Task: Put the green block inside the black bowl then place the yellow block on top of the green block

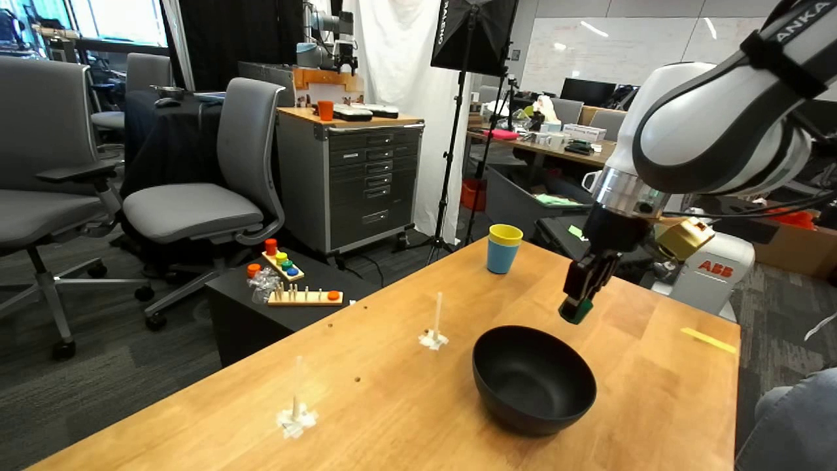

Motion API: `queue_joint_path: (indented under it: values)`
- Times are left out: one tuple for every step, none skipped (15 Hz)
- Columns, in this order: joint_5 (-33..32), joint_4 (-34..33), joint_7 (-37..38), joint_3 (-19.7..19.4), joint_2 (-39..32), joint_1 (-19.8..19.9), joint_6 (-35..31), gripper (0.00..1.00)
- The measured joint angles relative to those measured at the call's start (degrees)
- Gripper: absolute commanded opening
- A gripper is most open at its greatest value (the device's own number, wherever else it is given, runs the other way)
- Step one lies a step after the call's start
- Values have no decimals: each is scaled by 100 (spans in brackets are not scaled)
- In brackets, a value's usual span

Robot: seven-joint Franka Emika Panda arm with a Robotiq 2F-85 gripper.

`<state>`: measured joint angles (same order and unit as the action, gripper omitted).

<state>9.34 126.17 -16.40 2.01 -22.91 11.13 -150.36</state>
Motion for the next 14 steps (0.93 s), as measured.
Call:
queue_joint_path:
  values:
    - [12, 62, -28, 56, 80, -2, -25, 17]
    - [17, 103, -53, 104, 129, -3, -55, 17]
    - [25, 127, -97, 148, 151, -4, -89, 17]
    - [52, 141, -171, 193, 151, -4, -120, 17]
    - [77, 154, -267, 238, 144, -4, -139, 17]
    - [97, 162, -369, 285, 123, -4, -142, 17]
    - [108, 163, -471, 334, 88, -3, -143, 17]
    - [115, 161, -566, 383, 39, -3, -149, 17]
    - [123, 157, -657, 432, -19, -2, -173, 17]
    - [124, 148, -734, 480, -83, -2, -207, 17]
    - [124, 135, -791, 525, -154, -2, -261, 17]
    - [124, 113, -833, 565, -235, -2, -354, 17]
    - [118, 86, -855, 587, -321, -7, -450, 17]
    - [100, 41, -858, 594, -417, -15, -528, 17]
